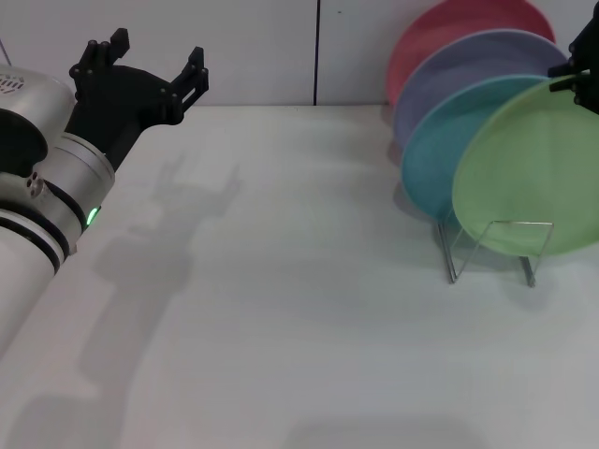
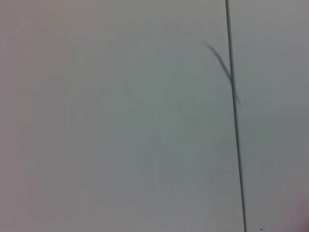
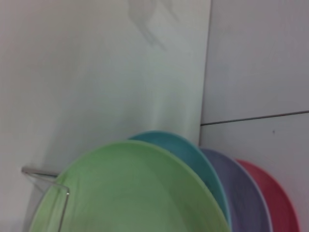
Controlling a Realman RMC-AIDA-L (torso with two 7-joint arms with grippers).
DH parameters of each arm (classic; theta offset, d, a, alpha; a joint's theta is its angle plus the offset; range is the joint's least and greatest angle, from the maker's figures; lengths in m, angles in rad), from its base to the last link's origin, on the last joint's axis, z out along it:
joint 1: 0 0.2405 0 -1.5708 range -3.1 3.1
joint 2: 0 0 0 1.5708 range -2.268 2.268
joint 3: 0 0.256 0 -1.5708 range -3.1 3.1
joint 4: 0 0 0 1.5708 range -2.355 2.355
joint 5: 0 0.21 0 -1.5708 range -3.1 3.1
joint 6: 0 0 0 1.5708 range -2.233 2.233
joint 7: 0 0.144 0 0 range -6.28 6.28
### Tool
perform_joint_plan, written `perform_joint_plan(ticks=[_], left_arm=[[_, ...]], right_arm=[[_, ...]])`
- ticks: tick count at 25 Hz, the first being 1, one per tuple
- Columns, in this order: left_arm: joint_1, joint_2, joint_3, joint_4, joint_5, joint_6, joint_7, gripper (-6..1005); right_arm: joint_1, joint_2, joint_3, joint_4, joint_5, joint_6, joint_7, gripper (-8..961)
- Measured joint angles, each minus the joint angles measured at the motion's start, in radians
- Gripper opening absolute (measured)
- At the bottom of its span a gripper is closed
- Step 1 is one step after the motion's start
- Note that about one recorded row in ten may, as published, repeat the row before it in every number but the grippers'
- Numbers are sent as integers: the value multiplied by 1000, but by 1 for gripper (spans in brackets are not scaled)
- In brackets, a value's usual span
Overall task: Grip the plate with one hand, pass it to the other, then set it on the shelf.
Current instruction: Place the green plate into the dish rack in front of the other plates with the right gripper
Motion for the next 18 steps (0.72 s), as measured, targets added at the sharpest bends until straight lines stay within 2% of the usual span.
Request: perform_joint_plan(ticks=[9,12,18], left_arm=[[-10,-1,2,0,0,0,0,866],[-18,0,2,2,0,-2,0,866],[-25,2,-1,4,1,-6,0,866]], right_arm=[[-1,0,-14,-49,10,-60,60,145],[-4,0,-8,-92,37,-125,73,148],[-5,0,31,-158,152,-210,127,369]])
